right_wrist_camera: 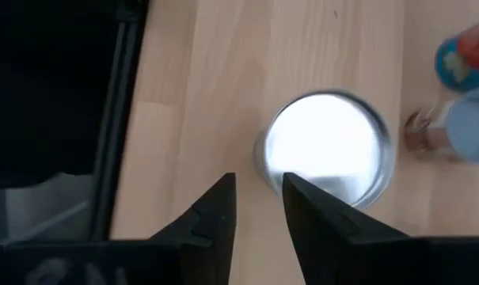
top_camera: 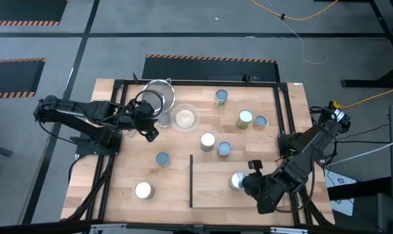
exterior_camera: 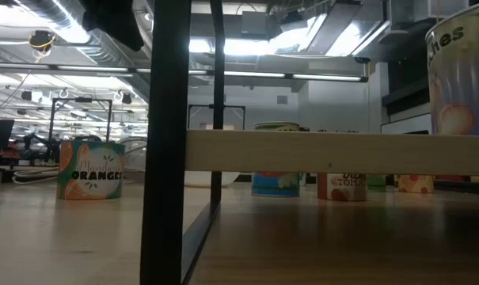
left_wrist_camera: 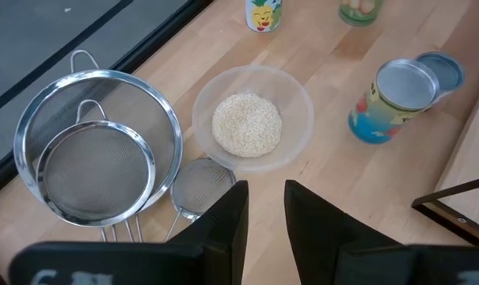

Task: Pick and place cans onto a shelf
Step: Put the blue can on the shelf

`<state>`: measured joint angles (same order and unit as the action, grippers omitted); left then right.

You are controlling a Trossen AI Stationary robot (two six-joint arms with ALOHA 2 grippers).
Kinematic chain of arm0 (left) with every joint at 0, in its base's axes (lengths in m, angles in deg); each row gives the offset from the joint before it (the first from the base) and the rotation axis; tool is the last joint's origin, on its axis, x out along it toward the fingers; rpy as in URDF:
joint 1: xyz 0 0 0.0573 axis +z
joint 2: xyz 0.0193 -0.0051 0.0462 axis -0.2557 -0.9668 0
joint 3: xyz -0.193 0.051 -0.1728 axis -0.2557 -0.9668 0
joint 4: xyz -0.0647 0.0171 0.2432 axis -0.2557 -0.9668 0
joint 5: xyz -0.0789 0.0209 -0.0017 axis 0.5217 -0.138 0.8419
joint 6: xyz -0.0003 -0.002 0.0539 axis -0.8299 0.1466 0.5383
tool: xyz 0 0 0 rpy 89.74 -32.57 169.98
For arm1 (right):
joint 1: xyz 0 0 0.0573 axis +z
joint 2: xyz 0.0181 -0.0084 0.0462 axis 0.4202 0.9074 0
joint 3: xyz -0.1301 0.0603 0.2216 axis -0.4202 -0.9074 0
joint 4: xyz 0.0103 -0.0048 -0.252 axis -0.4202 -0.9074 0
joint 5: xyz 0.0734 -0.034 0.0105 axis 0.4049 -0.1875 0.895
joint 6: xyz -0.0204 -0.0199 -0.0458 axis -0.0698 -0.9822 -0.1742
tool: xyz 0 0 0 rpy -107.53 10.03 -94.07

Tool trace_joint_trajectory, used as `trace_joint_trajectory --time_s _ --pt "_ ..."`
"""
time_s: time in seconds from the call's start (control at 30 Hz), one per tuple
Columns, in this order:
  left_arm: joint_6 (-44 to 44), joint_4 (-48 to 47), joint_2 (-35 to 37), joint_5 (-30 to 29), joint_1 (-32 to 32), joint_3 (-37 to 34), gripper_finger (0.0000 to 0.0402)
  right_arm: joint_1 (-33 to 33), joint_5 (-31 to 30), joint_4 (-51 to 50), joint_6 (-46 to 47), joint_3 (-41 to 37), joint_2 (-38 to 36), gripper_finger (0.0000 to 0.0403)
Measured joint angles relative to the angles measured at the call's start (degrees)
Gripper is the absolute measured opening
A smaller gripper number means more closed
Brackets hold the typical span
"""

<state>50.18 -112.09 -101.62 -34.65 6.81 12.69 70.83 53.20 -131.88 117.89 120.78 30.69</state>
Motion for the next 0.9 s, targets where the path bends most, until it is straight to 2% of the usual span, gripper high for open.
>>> trace_joint_trajectory --time_s 0.43,0.9 --pt "-0.04 0.35 0.01 0.0 0.0 0.0 0.0076 -1.23 1.89 -1.23 -9.81 -0.02 0.5 0.011" --pt "-0.02 0.35 0.01 0.02 0.0 0.0 0.0076 -1.23 0.86 -1.3 -11.45 0.01 5.26 0.011"
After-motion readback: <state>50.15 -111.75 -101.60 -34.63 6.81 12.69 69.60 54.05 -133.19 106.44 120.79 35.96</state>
